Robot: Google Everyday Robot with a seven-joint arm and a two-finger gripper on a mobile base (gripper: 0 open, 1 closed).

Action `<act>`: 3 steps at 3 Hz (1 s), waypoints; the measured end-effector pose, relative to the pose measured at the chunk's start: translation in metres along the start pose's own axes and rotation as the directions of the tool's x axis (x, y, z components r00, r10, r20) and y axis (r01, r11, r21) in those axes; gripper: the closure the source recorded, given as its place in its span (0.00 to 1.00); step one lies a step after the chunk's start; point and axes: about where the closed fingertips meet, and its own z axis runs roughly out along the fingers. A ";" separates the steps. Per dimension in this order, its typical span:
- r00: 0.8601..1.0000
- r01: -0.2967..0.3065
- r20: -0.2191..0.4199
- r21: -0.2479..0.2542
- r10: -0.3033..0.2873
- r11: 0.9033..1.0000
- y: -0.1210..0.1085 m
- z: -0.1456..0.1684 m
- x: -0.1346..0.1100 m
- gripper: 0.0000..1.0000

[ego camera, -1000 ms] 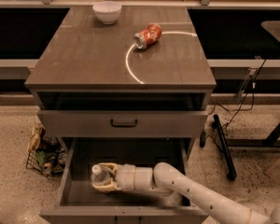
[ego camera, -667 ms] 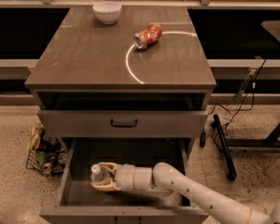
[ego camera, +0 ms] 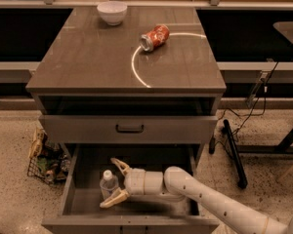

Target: Place blue plastic bottle into middle drawer

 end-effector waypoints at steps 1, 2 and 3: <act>1.000 -0.005 -0.004 -0.010 0.005 1.000 -0.002 -0.010 -0.006 0.31; 1.000 -0.009 -0.012 -0.020 0.009 1.000 -0.004 -0.027 -0.015 0.41; 0.999 -0.036 -0.023 -0.040 0.035 0.999 -0.004 -0.059 -0.024 0.23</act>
Offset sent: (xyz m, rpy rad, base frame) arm 0.0012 -0.0500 0.0319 -0.0254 0.0204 0.0204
